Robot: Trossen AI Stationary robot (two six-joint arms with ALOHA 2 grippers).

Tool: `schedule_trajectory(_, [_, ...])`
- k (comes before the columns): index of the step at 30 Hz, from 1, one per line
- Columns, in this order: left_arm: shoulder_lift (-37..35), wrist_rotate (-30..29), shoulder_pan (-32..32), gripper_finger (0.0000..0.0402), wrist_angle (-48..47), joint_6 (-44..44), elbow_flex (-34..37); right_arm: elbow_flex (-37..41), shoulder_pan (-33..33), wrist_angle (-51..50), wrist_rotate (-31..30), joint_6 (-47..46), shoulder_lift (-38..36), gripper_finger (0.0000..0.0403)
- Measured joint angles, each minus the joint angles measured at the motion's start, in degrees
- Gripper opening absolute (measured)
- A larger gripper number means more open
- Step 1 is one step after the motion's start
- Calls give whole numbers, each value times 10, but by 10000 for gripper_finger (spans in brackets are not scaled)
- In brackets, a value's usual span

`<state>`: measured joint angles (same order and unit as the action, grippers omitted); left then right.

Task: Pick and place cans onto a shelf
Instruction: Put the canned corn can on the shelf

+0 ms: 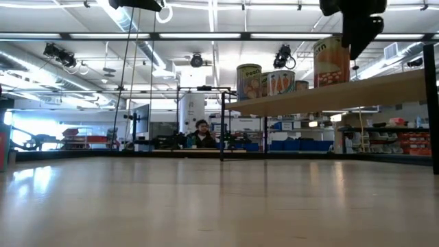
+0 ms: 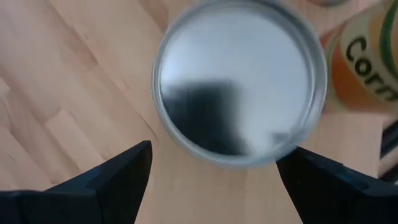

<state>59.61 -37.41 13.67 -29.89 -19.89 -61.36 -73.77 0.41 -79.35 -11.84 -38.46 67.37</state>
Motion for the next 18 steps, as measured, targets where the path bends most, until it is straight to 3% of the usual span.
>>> schedule_trajectory(8, [0,45,0,304,1,-4,0,1,-28,36,-10,1,0,346])
schedule_trajectory(18, [0,48,0,304,0,-16,0,1,-57,76,-18,12,0,346])
